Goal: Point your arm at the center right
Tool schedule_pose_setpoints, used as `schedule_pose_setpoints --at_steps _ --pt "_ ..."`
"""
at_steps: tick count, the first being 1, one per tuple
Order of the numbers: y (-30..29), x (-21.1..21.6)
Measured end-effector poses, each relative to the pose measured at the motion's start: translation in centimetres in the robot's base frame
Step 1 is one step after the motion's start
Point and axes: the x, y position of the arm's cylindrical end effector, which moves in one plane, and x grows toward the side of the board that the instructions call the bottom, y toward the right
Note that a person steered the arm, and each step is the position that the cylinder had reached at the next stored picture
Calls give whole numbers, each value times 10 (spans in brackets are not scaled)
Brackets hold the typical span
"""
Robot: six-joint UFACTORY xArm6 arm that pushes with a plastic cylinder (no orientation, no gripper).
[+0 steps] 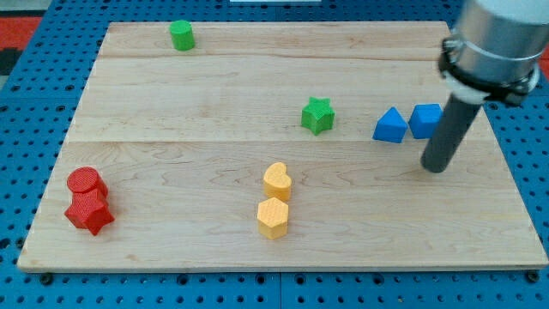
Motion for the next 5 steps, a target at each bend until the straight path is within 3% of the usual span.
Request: schedule_pose_setpoints --at_steps 1,2,3,5 --pt "-16 -40" --pt "-83 -57" --pt "-101 -41" --pt "-53 -31"
